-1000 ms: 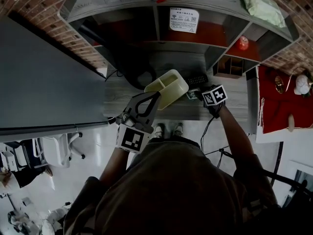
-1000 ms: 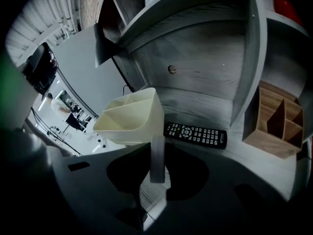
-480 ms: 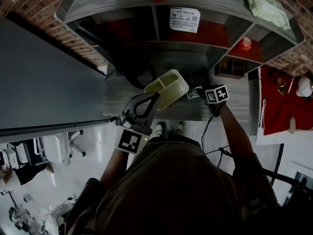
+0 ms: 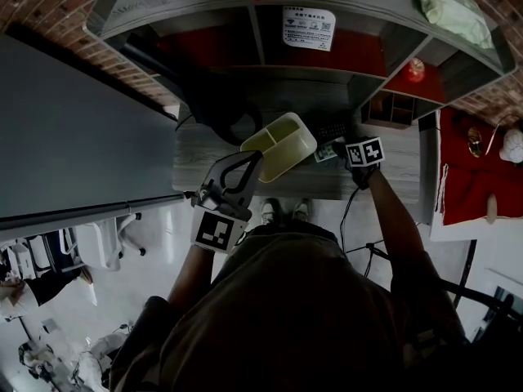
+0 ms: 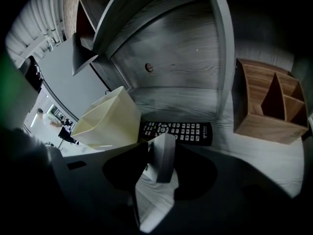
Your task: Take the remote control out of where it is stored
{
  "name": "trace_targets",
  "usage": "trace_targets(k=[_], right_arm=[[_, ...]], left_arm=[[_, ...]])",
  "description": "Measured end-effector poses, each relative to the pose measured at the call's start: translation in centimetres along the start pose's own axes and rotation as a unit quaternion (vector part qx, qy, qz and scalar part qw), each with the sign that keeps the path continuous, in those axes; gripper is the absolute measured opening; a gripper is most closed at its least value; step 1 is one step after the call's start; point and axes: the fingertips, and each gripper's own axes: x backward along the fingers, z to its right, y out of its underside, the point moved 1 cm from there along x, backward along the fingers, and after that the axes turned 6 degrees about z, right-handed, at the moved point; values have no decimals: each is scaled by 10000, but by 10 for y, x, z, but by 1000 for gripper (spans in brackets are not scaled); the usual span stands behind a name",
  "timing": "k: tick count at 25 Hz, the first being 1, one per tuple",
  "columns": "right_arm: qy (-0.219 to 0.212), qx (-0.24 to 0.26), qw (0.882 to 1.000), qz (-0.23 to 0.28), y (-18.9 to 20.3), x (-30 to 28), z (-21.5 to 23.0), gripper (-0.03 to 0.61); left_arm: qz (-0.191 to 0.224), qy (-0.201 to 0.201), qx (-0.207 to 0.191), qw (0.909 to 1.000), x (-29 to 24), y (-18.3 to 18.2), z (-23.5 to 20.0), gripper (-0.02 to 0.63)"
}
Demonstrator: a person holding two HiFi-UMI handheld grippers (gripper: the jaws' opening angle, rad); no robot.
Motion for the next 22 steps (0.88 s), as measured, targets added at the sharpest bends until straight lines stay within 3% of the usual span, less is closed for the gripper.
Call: trace_targets(k=[10, 22], right_arm=[[321, -158, 9993, -123, 15, -7, 30, 189], [411, -218, 9986, -252, 27, -23, 28, 192]], left_arm=[[-168, -160, 226, 9995, -1, 19, -4, 11], [-407, -329, 282, 9982, 7, 32, -9, 11]])
